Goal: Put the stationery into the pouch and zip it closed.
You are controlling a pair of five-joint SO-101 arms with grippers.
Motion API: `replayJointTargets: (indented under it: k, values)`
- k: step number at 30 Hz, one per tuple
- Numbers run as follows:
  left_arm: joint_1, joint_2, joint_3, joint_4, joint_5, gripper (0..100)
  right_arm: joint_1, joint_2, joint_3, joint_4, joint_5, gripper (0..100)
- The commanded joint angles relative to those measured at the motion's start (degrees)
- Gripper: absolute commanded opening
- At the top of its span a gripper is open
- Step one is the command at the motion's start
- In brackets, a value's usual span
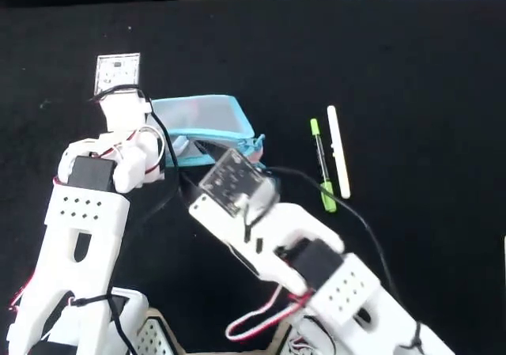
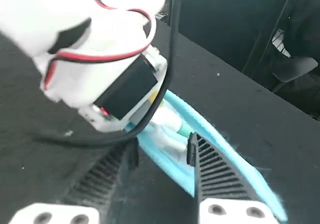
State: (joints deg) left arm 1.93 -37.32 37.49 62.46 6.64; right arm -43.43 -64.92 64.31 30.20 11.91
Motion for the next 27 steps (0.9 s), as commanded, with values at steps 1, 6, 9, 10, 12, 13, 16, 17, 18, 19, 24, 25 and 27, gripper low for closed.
replayJointTargets:
  k: [1, 6, 9, 10, 12, 13, 16, 17, 18, 19, 24, 25, 27]
  values:
    - [1.89, 0.35, 1.27, 0.53, -3.60, 3, 2.02, -6.02, -1.45, 3.52, 0.09, 16.2]
    - [5.14, 0.35, 1.71, 0.53, -5.89, 3, 2.29, -9.63, 5.76, -1.49, 0.09, 16.2]
    - [5.32, 0.35, 1.54, 1.23, -5.98, 3, 2.02, -9.80, 9.10, -4.57, 0.09, 16.2]
    - [5.32, 0.35, 1.19, 2.02, -6.42, 3, 2.02, -9.80, 9.54, -5.01, 0.09, 16.2]
    - [5.41, -0.09, 0.57, 3.52, -7.56, 3, 2.02, -9.80, 9.89, -5.36, 0.09, 16.2]
    - [5.49, -0.79, 0.31, 4.40, -8.00, 3, 2.02, -9.80, 9.89, -5.36, 0.09, 16.2]
    - [7.34, -4.57, 1.01, 5.89, -9.05, 3, 1.93, -9.80, 10.07, -5.89, 0.00, 16.2]
    - [8.04, -6.33, 1.89, 6.24, -9.58, 3, 1.93, -9.80, 10.33, -6.51, -0.09, 16.2]
    - [8.92, -8.18, 2.77, 6.42, -10.02, 3, 1.93, -9.80, 10.68, -7.03, -0.18, 16.2]
    - [9.63, -10.20, 3.82, 6.42, -10.55, 3, 1.93, -9.80, 10.95, -7.12, -0.09, 16.2]
    - [10.51, -20.66, 8.66, 4.75, -10.99, 3, 1.93, -9.98, 11.30, -4.92, 0.00, 16.2]
    - [10.42, -22.51, 9.89, 3.87, -11.08, 3, 1.85, -10.24, 10.95, -3.60, 0.00, 16.2]
    - [10.42, -25.32, 12.00, 2.64, -11.08, 3, 1.49, -10.24, 9.54, -0.97, 0.00, 16.2]
